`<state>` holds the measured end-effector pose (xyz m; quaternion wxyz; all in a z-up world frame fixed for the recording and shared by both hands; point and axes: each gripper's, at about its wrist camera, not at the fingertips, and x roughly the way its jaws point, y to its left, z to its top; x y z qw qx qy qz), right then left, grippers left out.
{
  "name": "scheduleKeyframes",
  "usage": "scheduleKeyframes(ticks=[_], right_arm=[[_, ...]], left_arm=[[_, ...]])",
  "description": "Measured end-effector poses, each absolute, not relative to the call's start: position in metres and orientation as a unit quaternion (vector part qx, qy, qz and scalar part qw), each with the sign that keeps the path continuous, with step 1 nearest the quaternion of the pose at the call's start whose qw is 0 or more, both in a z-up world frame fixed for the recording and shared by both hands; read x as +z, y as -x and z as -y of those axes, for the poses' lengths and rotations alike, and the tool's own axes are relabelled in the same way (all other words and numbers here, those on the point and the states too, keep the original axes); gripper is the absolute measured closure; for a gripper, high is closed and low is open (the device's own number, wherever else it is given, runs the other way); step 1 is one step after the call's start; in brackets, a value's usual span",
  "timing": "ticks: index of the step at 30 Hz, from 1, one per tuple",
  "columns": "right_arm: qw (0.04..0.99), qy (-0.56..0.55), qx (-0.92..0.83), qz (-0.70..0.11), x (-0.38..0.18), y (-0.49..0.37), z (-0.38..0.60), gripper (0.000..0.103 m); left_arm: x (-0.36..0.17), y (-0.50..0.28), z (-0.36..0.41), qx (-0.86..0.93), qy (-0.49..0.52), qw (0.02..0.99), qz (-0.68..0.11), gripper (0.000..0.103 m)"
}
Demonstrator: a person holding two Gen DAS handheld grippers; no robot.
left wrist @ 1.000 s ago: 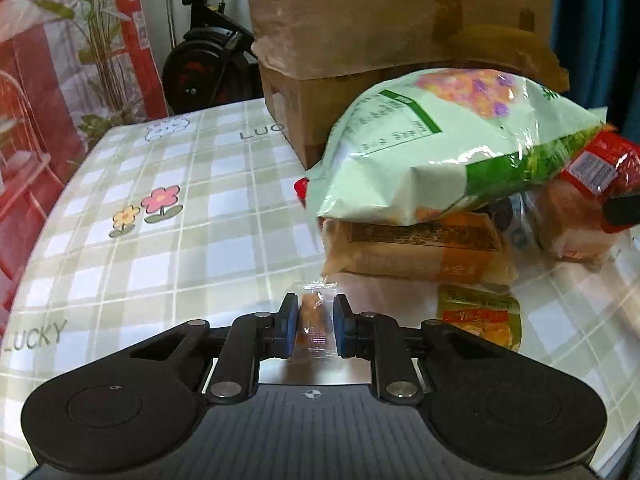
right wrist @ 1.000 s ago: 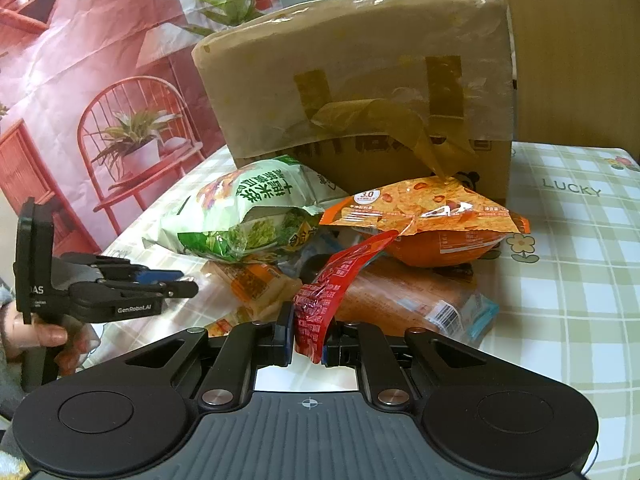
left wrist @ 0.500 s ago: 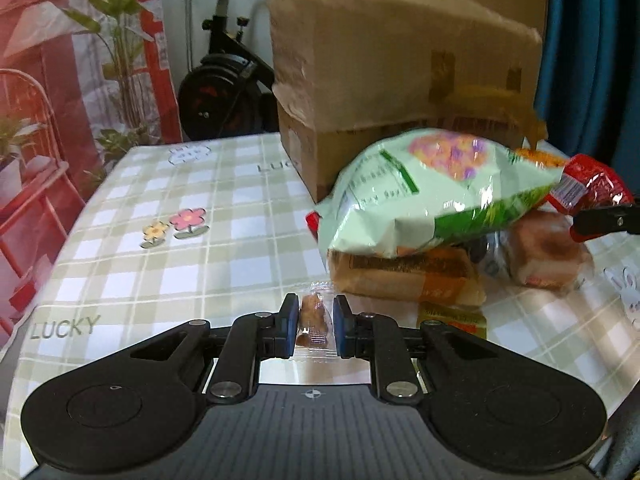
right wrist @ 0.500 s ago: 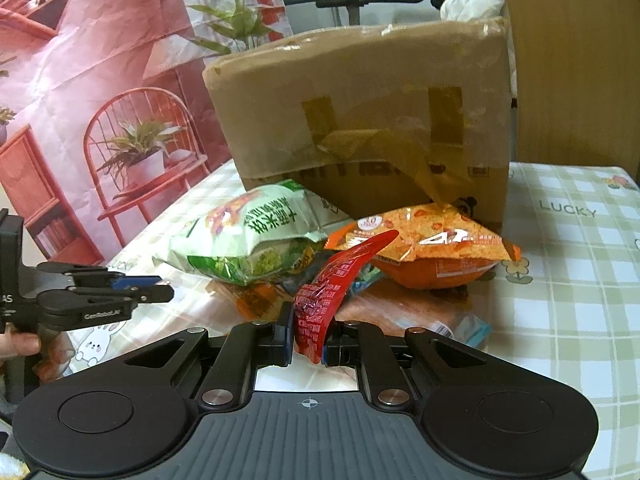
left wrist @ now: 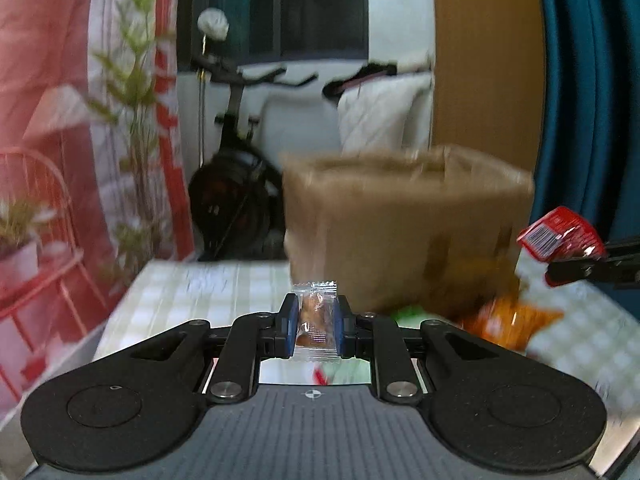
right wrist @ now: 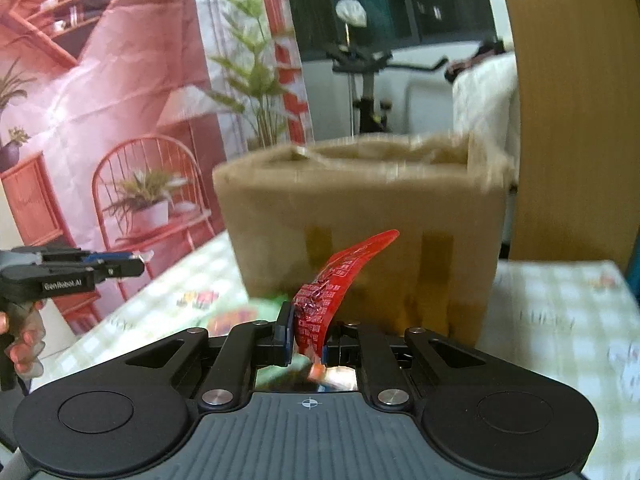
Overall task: Organize snacks
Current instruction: 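Carry both snacks over the box and open both tools to release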
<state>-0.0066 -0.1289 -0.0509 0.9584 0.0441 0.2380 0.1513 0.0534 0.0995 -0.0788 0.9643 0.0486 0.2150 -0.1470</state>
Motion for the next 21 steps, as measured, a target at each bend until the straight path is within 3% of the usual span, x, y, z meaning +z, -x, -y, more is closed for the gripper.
scheduleKeyframes(ticks=[9,17,18,19,20,21], right_arm=[[0.975,-0.022,0.132,-0.176,0.016,-0.075,0.150,0.092],[0.970,-0.027,0.100,-0.219,0.006,-0.161,0.156,0.088],[0.969,-0.030,0.095,-0.224,0.002,-0.165,0.157,0.085],[0.969,-0.032,0.091,-0.229,-0.002,-0.169,0.158,0.075],[0.968,-0.035,0.088,-0.231,-0.007,-0.168,0.159,0.066],[0.969,-0.037,0.087,-0.230,-0.011,-0.165,0.160,0.061]], left_arm=[[-0.026,-0.130,-0.044,-0.191,-0.051,0.967,-0.161,0.084],[-0.026,-0.214,0.000,-0.207,-0.006,0.958,-0.201,0.083],[-0.028,-0.221,0.003,-0.206,-0.008,0.956,-0.206,0.080],[-0.030,-0.225,0.008,-0.204,-0.012,0.956,-0.212,0.073],[-0.033,-0.226,0.008,-0.198,-0.016,0.955,-0.220,0.051],[-0.035,-0.227,0.009,-0.194,-0.016,0.956,-0.221,0.036]])
